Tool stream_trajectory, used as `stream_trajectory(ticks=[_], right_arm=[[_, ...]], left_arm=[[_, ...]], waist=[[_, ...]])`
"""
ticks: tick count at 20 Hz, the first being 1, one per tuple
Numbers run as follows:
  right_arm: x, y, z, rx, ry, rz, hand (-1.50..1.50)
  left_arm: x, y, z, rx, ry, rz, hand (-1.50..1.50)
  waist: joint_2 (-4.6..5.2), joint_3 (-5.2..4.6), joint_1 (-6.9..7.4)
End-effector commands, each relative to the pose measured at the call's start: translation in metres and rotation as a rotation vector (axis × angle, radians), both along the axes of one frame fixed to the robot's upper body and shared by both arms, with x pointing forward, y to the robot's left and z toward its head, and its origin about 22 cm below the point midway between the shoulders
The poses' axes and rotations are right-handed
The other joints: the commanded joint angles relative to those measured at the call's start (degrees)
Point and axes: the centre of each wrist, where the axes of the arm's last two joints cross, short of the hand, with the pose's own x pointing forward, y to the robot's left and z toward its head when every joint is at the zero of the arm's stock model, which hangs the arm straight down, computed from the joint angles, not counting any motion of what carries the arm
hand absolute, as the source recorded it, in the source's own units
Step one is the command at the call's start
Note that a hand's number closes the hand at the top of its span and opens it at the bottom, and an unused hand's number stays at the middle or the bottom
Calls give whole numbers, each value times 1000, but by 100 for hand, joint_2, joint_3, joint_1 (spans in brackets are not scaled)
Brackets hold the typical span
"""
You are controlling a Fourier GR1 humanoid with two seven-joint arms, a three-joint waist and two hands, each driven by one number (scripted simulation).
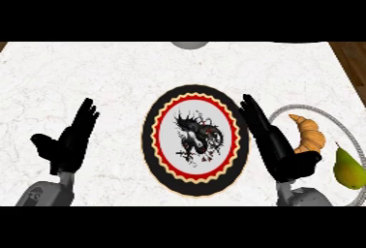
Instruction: Pick the croissant from the placemat and place it in the plate
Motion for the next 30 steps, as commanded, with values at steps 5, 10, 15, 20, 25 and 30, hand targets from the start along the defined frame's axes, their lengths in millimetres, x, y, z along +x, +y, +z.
stream_trajectory(ticks=[5,10,15,20,25,30], right_arm=[[62,-10,46,-159,-199,110,150],[51,-68,-4,-874,-104,-170,150],[39,-34,-55,-446,-159,-395,-150],[35,-67,-30,-361,-317,-448,-150],[31,-66,33,-564,-318,-449,-150],[34,-109,58,-912,-67,-440,-150]], left_arm=[[40,11,87,183,-259,-112,0],[48,9,104,207,-289,-149,0],[48,9,127,209,-274,-154,0],[34,4,124,175,-267,-141,0],[43,0,111,206,-268,-123,0],[32,11,117,212,-270,-126,0]], waist=[[-115,227,322],[-101,208,277],[-109,235,190],[-139,217,107],[-153,204,18],[-191,184,27]])
